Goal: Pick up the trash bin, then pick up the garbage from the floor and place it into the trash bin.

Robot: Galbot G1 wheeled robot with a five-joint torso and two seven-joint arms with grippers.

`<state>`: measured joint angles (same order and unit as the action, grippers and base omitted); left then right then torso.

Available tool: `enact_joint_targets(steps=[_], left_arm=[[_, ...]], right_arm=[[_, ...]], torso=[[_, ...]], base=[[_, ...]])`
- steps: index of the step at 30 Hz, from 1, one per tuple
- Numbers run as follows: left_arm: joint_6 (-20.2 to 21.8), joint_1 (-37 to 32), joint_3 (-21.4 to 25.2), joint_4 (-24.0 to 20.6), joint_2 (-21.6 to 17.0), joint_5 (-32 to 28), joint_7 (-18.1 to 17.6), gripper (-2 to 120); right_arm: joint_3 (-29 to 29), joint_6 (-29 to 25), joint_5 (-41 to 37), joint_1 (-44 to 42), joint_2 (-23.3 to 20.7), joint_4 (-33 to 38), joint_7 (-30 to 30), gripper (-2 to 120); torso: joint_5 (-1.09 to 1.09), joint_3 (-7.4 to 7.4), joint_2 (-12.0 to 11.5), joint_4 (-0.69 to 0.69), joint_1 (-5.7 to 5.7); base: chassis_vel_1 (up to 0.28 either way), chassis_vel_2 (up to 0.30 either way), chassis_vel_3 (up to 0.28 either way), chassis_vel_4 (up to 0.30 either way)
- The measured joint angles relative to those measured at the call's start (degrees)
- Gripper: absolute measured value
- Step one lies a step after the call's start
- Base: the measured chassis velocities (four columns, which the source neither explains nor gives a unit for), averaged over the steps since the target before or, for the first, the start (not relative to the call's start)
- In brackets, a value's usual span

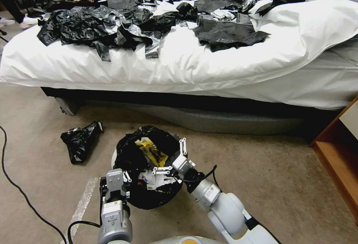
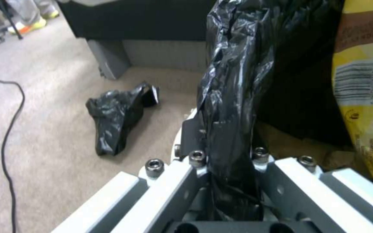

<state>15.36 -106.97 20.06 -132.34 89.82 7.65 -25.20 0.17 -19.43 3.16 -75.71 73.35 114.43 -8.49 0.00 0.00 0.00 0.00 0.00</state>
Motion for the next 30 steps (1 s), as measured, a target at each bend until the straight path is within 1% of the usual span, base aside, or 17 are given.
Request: enact_joint_targets(steps=[1, 3, 4, 5, 7, 8, 10, 11, 13, 14, 18, 22, 30], left_arm=[[0.00, 0.00, 0.00, 0.00, 0.00, 0.00, 0.00, 1], [0.32, 0.25, 0.50, 0.27, -0.03, -1.11, -0.05, 1], [0.45, 0.39, 0.95, 0.41, -0.07, -1.83, -0.12, 1], [0.45, 0.39, 0.95, 0.41, -0.07, -1.83, -0.12, 1], [0.57, 0.56, 1.51, 0.69, -0.21, -2.76, -0.19, 1], [0.57, 0.56, 1.51, 0.69, -0.21, -2.76, -0.19, 1], [0.61, 0.67, 1.62, 0.76, -0.31, -3.12, -0.21, 1], [0.61, 0.67, 1.62, 0.76, -0.31, -3.12, -0.21, 1], [0.63, 0.80, 1.69, 0.86, -0.42, -3.49, -0.25, 1], [0.65, 0.84, 1.70, 0.86, -0.52, -3.64, -0.27, 1], [0.72, 0.85, 1.76, 0.66, -0.79, -3.74, -0.27, 1], [0.90, 0.91, 1.84, 0.02, -1.06, -4.27, -0.29, 1], [1.09, 1.22, 1.94, -0.27, -1.20, -5.29, -0.39, 1]], right_arm=[[0.00, 0.00, 0.00, 0.00, 0.00, 0.00, 0.00, 100], [2.39, -0.01, -0.01, -1.84, 0.60, 3.49, 2.00, 100], [4.99, 0.07, 0.96, -3.98, 1.37, 6.16, 4.61, 100], [4.99, 0.07, 0.96, -3.98, 1.37, 6.16, 4.61, 100], [9.36, 0.57, 3.85, -9.12, 2.83, 9.65, 9.28, 100], [9.36, 0.57, 3.85, -9.12, 2.83, 9.65, 9.28, 100], [10.87, 0.86, 4.60, -12.70, 3.55, 10.84, 12.06, 100], [10.87, 0.86, 4.60, -12.70, 3.55, 10.84, 12.06, 100], [11.97, 0.81, 4.87, -16.66, 4.50, 11.02, 15.38, 100], [12.78, -0.05, 5.33, -18.15, 5.23, 10.20, 16.87, 100], [14.35, -1.95, 5.98, -19.46, 6.29, 8.23, 18.09, 100], [14.83, -2.76, 5.22, -19.76, 6.82, 6.97, 18.55, 100], [14.67, -2.47, 5.28, -18.58, 7.28, 5.52, 18.79, 100]], torso=[[0.00, 0.00, 0.00, 0.00, 0.00], [0.00, 0.00, 0.00, 0.00, 0.00], [0.00, 0.00, 0.00, -0.02, 0.00], [0.00, 0.00, 0.00, -0.02, 0.00], [0.00, 0.00, 0.00, -0.01, 0.00], [0.00, 0.00, 0.00, -0.01, 0.00], [0.00, 0.00, 0.00, -0.02, 0.00], [0.00, 0.00, 0.00, -0.02, 0.00], [0.00, 0.00, 0.00, -0.02, 0.00], [0.00, -0.01, 0.00, -0.01, 0.00], [0.00, 0.00, 0.00, 0.00, 0.00], [0.00, 0.00, 0.00, 0.00, 0.00], [0.00, 0.00, 0.00, -0.01, 0.00]], base=[[0.000, 0.000, 0.000, 0.000], [0.000, 0.000, 0.000, 0.000], [0.000, 0.000, 0.000, 0.000], [0.000, 0.000, 0.000, 0.000], [0.000, 0.000, 0.000, 0.000], [0.000, 0.000, 0.000, 0.000], [0.000, 0.000, 0.000, 0.000], [0.000, 0.000, 0.000, 0.000], [0.000, 0.000, 0.000, 0.000], [0.000, 0.000, 0.000, 0.000], [0.000, 0.000, 0.000, 0.000], [0.000, 0.000, 0.000, 0.000], [0.000, 0.000, 0.000, 0.000]])
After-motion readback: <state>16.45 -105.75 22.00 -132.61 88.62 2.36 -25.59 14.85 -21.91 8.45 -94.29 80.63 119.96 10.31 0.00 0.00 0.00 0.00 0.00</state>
